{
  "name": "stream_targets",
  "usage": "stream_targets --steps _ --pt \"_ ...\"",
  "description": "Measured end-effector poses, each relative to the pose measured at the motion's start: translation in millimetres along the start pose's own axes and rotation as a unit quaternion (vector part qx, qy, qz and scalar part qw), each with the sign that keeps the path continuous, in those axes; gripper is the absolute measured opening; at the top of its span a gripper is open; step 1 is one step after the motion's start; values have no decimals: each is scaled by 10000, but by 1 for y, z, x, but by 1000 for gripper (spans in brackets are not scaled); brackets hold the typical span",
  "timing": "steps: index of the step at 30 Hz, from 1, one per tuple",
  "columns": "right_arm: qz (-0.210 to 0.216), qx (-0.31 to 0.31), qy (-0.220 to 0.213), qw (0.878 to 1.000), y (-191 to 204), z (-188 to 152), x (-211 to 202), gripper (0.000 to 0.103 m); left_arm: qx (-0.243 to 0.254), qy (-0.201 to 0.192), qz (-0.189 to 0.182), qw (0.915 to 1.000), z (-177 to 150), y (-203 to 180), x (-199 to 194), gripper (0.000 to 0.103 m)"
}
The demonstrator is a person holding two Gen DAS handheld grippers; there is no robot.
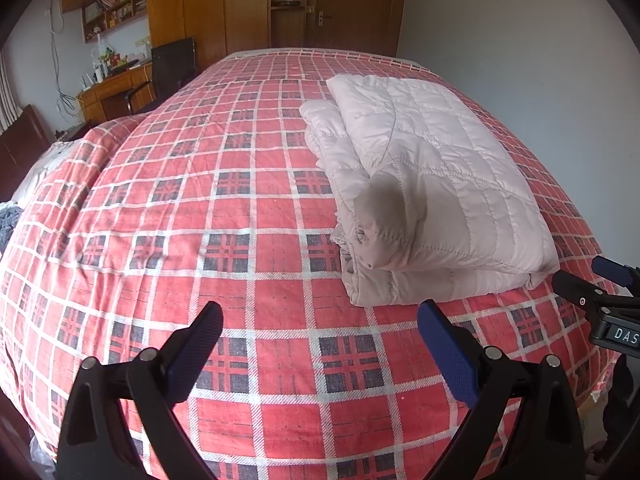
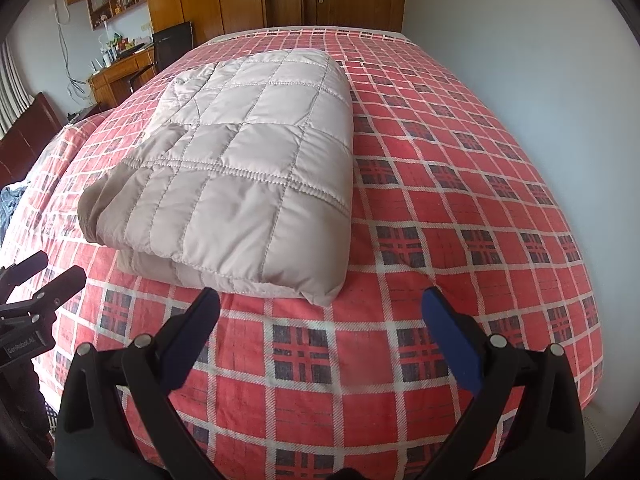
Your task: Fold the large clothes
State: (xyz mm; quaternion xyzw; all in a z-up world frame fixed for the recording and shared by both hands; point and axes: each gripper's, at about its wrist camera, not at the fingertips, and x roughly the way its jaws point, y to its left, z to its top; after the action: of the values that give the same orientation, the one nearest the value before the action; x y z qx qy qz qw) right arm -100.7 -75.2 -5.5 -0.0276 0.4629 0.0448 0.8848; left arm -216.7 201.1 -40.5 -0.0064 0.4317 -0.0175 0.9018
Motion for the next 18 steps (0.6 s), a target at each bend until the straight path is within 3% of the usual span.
stream_targets --steps 18 --pt "14 29 -16 10000 -1 1 -2 100 14 2 1 10000 0 -1 0 98"
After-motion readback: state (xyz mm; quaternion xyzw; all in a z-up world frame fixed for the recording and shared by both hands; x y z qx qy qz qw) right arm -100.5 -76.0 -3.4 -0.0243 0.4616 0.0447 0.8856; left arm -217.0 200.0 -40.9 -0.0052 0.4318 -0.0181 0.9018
